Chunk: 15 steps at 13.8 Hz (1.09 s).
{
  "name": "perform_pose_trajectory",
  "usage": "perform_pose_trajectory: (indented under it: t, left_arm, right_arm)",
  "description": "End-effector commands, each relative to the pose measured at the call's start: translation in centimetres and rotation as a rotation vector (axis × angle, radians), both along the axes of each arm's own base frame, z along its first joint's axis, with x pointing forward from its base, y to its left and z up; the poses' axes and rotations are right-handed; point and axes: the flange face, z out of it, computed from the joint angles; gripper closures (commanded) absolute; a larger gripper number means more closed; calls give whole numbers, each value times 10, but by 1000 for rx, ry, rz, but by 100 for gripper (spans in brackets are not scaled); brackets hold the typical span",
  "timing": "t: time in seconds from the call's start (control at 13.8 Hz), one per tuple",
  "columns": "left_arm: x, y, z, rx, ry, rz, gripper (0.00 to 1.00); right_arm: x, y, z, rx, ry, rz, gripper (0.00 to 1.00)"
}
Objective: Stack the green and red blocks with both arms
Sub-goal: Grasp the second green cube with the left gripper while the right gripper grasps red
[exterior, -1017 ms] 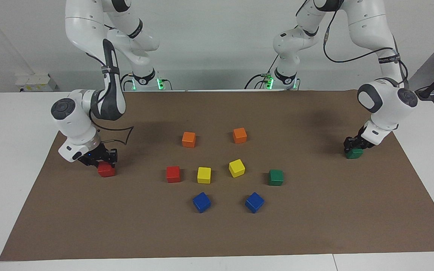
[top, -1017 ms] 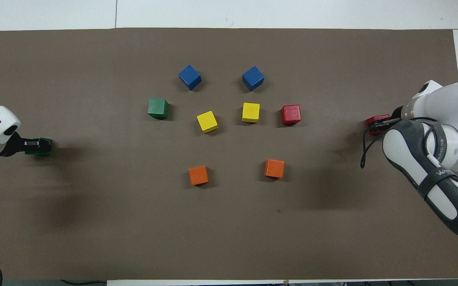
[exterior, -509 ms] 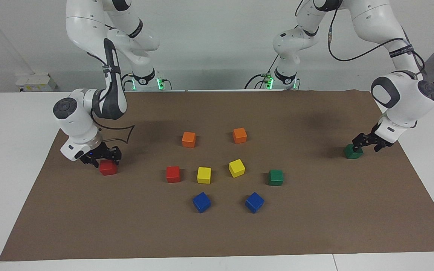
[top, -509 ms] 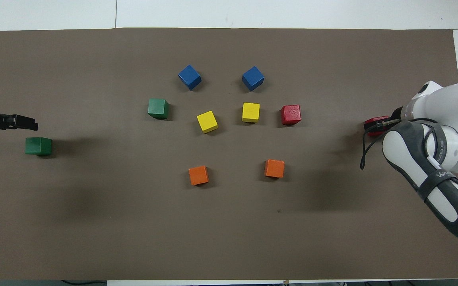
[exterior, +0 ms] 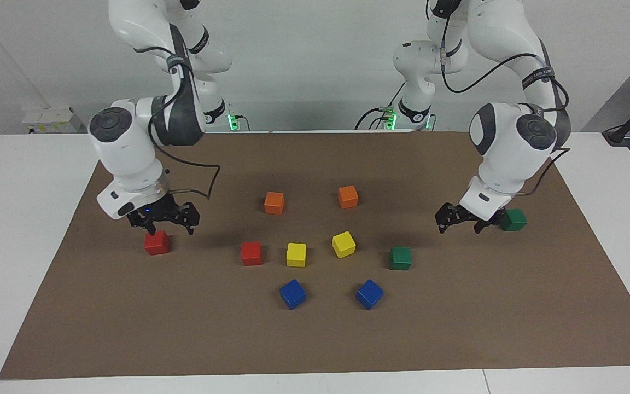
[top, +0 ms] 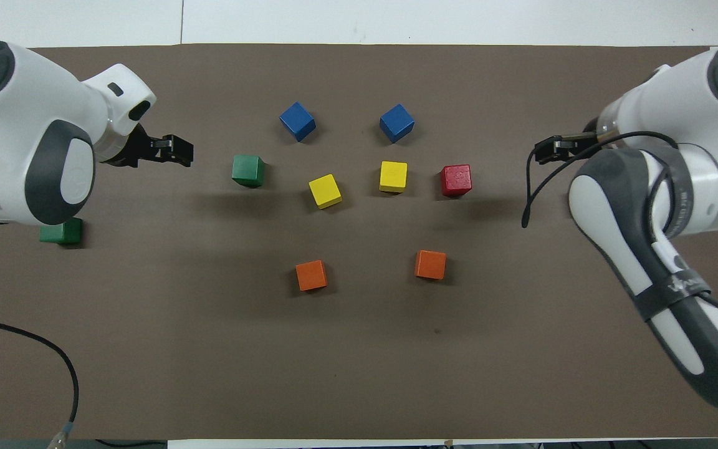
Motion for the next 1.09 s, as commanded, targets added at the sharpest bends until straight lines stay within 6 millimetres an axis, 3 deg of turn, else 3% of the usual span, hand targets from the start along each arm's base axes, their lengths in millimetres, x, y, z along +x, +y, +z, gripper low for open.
perform_pose_trajectory:
  t: [0.0, 0.22, 0.44, 0.58, 0.8, 1.02]
  left_arm:
    - [10, -37, -18, -23, -12, -20, 0]
    - [21, -67, -53, -27, -24, -56, 0]
    - [22, -90, -79, -25, -35, -91, 0]
    - [25, -91, -81, -19, -61, -99, 0]
    - [23, -93, -99, 25, -62, -135, 0]
    - [15, -93, -114, 22, -68, -138, 0]
  right_arm:
    - [15, 56, -25, -14, 16, -13, 0]
    - [20, 95, -52, -7, 1, 0, 0]
    - [18, 100, -74, 3, -14, 8, 0]
    - [15, 107, -76, 8, -21, 6, 0]
    - [12, 129, -85, 27, -52, -9, 0]
    - [1, 119, -112, 36, -71, -5, 0]
